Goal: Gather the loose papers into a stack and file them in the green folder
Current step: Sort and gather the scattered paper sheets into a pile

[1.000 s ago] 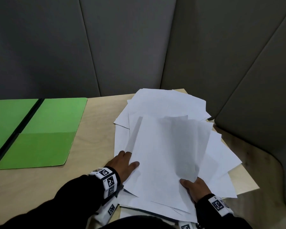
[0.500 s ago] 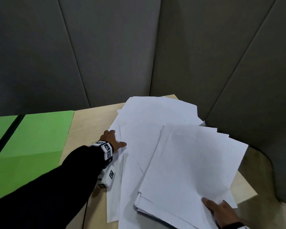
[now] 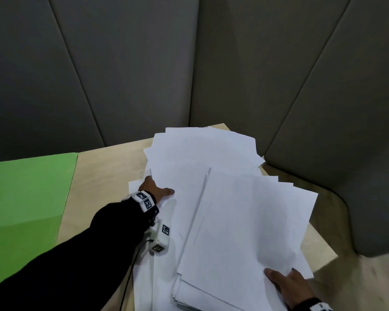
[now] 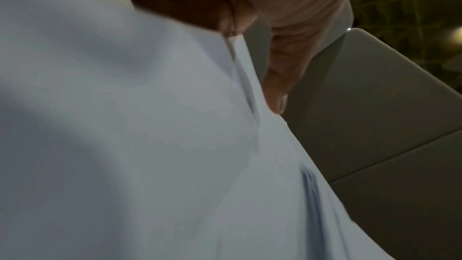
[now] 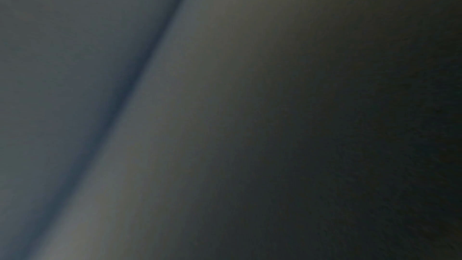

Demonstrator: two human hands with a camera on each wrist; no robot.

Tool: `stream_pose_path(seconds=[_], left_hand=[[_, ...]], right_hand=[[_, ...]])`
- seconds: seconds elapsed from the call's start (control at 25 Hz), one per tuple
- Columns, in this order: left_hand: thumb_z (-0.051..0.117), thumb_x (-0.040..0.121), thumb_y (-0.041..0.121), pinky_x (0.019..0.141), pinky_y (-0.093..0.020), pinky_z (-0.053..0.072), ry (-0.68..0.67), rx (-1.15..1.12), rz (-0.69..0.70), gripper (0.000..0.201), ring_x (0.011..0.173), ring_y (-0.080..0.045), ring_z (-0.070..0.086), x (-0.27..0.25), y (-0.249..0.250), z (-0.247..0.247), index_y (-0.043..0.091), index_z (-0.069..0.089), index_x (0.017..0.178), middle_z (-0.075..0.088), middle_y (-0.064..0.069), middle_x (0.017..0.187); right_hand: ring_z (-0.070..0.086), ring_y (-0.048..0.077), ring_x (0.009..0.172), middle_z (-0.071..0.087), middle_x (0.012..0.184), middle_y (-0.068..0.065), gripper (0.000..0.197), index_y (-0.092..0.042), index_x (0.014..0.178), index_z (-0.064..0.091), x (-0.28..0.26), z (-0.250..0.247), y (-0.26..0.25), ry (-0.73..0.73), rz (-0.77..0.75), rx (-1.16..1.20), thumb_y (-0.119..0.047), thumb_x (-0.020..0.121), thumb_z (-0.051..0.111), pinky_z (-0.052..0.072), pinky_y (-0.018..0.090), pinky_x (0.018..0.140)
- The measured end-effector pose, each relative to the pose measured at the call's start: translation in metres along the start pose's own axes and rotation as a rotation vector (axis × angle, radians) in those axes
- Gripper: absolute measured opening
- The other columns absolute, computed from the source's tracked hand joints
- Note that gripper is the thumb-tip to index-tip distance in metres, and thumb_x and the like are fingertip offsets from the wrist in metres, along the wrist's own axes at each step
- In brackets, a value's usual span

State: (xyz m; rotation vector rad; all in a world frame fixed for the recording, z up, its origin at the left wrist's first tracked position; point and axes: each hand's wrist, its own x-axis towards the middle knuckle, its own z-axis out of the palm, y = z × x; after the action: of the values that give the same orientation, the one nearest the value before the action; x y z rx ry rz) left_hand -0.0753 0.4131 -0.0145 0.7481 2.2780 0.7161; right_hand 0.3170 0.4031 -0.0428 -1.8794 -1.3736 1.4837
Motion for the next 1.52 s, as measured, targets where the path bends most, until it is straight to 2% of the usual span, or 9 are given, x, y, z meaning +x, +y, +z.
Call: stream_pose_path(seconds=[0.32, 0.68, 0.88, 1.0, 1.08, 1.2, 1.32, 1.44, 1.52], left_hand=[[0.067, 0.084, 0.021, 0.084, -0.023, 0.044, -0.068, 0.033, 0.13, 0.036, 0.108, -0.028, 0.063, -0.058, -0.019, 0.022, 0.005, 0.064, 0.116, 0.067, -0.014, 0.118], [0.068, 0.084, 0.017, 0.084, -0.025, 0.043, 0.363, -0.336, 0.105, 0.031, 0.101, -0.029, 0.067, -0.08, -0.039, -0.064, -0.001, 0.067, 0.109, 0.071, -0.019, 0.106], [0.07, 0.083, 0.025, 0.072, -0.033, 0.043, 0.637, -0.453, 0.058, 0.028, 0.074, -0.029, 0.058, -0.107, -0.053, -0.118, -0.003, 0.065, 0.077, 0.062, -0.027, 0.08], [0.07, 0.083, 0.026, 0.075, -0.023, 0.039, 0.693, -0.495, 0.078, 0.031, 0.086, -0.015, 0.054, -0.115, -0.063, -0.135, -0.002, 0.067, 0.095, 0.064, -0.016, 0.093], [0.069, 0.085, 0.023, 0.073, -0.015, 0.04, 0.732, -0.558, 0.104, 0.036, 0.093, -0.013, 0.052, -0.119, -0.067, -0.139, -0.004, 0.063, 0.107, 0.063, -0.014, 0.105], [0.068, 0.084, 0.033, 0.076, -0.024, 0.037, 0.73, -0.653, 0.044, 0.045, 0.091, -0.016, 0.049, -0.119, -0.071, -0.145, -0.007, 0.059, 0.101, 0.057, -0.012, 0.1], [0.066, 0.085, 0.038, 0.07, -0.025, 0.039, 0.65, -0.796, -0.026, 0.04, 0.085, -0.015, 0.05, -0.121, -0.066, -0.151, -0.001, 0.057, 0.077, 0.055, -0.01, 0.086], [0.063, 0.089, 0.028, 0.046, -0.006, 0.041, 0.534, -0.887, 0.025, 0.031, 0.071, -0.009, 0.056, -0.125, -0.054, -0.145, 0.01, 0.055, 0.065, 0.06, 0.003, 0.06], [0.062, 0.089, 0.019, 0.062, -0.006, 0.049, 0.443, -0.889, 0.055, 0.021, 0.082, -0.012, 0.057, -0.119, -0.049, -0.13, 0.0, 0.065, 0.082, 0.068, -0.01, 0.081]], right_hand=[[0.056, 0.029, 0.089, 0.062, 0.092, 0.018, 0.031, 0.004, 0.097, 0.062, 0.002, 0.004, 0.002, -0.028, -0.055, 0.138, 0.0, 0.069, 0.074, 0.038, 0.032, 0.087], [0.062, 0.027, 0.08, 0.071, 0.065, -0.005, 0.021, -0.009, 0.076, 0.065, 0.012, 0.016, 0.011, -0.075, -0.087, 0.196, 0.012, 0.074, 0.065, 0.043, 0.04, 0.09], [0.062, 0.029, 0.082, 0.069, 0.081, 0.008, 0.031, 0.003, 0.098, 0.064, 0.011, 0.025, 0.002, -0.14, -0.091, 0.197, 0.003, 0.068, 0.072, 0.045, 0.035, 0.083], [0.067, 0.022, 0.054, 0.071, 0.058, 0.0, 0.02, 0.001, 0.092, 0.063, 0.002, 0.03, -0.008, -0.182, -0.089, 0.202, 0.012, 0.075, 0.063, 0.054, 0.025, 0.054], [0.067, 0.023, 0.051, 0.07, 0.052, -0.003, 0.025, 0.0, 0.09, 0.064, 0.0, 0.034, -0.01, -0.209, -0.086, 0.197, 0.005, 0.066, 0.07, 0.054, 0.026, 0.051], [0.067, 0.029, 0.07, 0.072, 0.057, -0.003, 0.043, 0.001, 0.093, 0.067, 0.004, 0.037, -0.01, -0.228, -0.087, 0.145, -0.01, 0.052, 0.069, 0.052, 0.038, 0.074], [0.066, 0.027, 0.067, 0.072, 0.057, -0.003, 0.044, 0.001, 0.09, 0.068, 0.003, 0.039, -0.008, -0.238, -0.08, 0.124, -0.015, 0.048, 0.066, 0.05, 0.035, 0.071], [0.068, 0.024, 0.061, 0.071, 0.055, -0.003, 0.041, 0.002, 0.09, 0.068, 0.002, 0.038, -0.009, -0.271, -0.075, 0.087, -0.015, 0.052, 0.068, 0.051, 0.032, 0.066], [0.066, 0.016, 0.051, 0.07, 0.051, -0.004, 0.035, 0.002, 0.089, 0.067, -0.001, 0.037, -0.011, -0.272, -0.064, 0.073, -0.013, 0.057, 0.07, 0.049, 0.028, 0.057]])
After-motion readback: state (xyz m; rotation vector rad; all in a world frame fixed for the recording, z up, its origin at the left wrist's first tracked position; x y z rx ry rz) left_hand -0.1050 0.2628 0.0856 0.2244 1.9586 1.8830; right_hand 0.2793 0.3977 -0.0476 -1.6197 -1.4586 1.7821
